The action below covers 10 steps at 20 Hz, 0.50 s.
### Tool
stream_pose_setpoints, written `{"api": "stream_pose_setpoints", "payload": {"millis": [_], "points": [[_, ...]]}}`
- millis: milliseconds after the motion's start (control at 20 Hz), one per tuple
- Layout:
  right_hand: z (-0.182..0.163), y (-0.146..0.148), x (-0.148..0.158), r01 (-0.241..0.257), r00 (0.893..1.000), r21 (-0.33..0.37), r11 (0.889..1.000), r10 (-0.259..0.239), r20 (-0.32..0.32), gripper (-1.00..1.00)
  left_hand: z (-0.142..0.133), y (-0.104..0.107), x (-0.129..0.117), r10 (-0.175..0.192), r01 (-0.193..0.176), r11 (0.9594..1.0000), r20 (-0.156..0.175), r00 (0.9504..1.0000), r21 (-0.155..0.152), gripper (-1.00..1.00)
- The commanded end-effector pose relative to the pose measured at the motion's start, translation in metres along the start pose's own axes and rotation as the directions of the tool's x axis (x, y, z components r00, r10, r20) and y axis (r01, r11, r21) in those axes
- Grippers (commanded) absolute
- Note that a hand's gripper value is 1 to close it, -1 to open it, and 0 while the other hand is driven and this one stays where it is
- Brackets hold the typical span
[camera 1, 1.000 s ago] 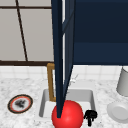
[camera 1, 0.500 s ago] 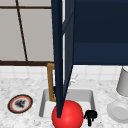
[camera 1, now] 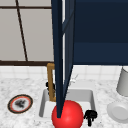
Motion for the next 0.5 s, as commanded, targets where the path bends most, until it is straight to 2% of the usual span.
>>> {"api": "stream_pose_setpoints", "payload": {"millis": [0,450], "points": [[0.000,0.000,0.000,0.000,1.000,0.000,1.000,0.000,0.000,0.00,0.020,0.013,0.024,0.027,-0.026,0.9993,-0.007,0.9996,0.028,1.00],[0.000,0.000,0.000,0.000,1.000,0.000,1.000,0.000,0.000,0.00,0.059,0.034,0.086,0.023,-0.023,0.9991,-0.008,0.9997,0.036,1.00]]}}
